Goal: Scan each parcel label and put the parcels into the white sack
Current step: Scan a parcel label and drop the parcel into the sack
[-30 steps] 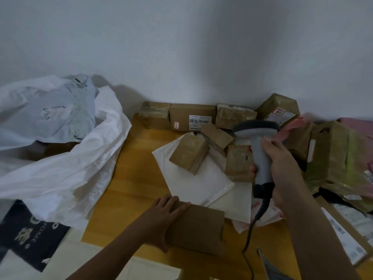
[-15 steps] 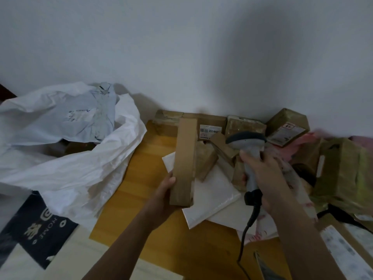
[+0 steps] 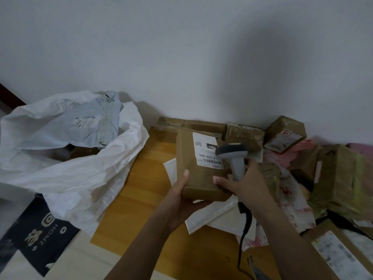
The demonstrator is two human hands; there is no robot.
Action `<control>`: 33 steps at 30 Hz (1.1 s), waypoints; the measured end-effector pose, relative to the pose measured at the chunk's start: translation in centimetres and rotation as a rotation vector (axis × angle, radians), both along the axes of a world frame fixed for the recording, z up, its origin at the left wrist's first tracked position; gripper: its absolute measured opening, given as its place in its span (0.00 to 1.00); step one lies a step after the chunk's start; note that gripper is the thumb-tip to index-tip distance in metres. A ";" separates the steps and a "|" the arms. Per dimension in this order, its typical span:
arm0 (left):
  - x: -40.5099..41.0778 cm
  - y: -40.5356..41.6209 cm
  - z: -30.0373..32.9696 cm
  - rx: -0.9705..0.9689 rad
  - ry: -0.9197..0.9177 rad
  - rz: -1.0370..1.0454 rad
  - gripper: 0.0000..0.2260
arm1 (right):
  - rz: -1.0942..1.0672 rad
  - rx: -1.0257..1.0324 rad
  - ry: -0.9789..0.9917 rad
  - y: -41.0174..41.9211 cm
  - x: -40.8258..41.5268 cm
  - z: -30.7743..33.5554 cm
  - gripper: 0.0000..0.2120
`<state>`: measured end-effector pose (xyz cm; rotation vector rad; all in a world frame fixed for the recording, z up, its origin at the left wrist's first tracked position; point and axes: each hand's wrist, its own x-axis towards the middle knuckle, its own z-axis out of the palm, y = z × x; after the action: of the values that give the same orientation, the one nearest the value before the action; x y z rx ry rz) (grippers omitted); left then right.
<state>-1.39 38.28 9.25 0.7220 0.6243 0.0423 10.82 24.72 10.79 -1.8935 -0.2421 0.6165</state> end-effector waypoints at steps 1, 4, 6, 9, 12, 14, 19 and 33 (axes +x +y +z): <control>0.1 0.1 0.1 0.035 0.042 0.017 0.24 | -0.006 0.013 0.003 -0.1 0.0 -0.1 0.42; 0.3 1.1 0.1 0.323 0.223 0.054 0.22 | -0.102 0.075 -0.003 -0.7 0.6 -0.3 0.35; 0.1 1.9 -0.2 0.740 0.366 0.036 0.21 | -0.139 0.101 -0.060 -1.3 1.1 -0.2 0.31; -0.1 2.7 0.2 1.209 0.389 0.133 0.21 | -0.156 0.179 -0.139 -1.9 1.5 -0.2 0.31; 0.3 3.0 1.6 1.270 0.264 0.172 0.21 | -0.129 0.229 -0.158 -2.0 1.2 0.0 0.26; 0.6 3.0 2.3 1.318 0.202 0.016 0.22 | -0.052 0.238 -0.135 -1.9 0.9 0.1 0.27; 1.1 2.7 4.3 1.216 0.021 -0.156 0.20 | 0.198 0.120 -0.043 -1.9 0.4 -0.4 0.39; 0.1 2.9 3.0 1.043 0.198 -0.125 0.42 | -0.166 0.316 0.135 -2.7 1.9 -0.1 0.33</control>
<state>-1.33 41.17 12.26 1.7883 0.7333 0.1908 12.74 22.06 10.66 -1.5436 -0.0876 0.5555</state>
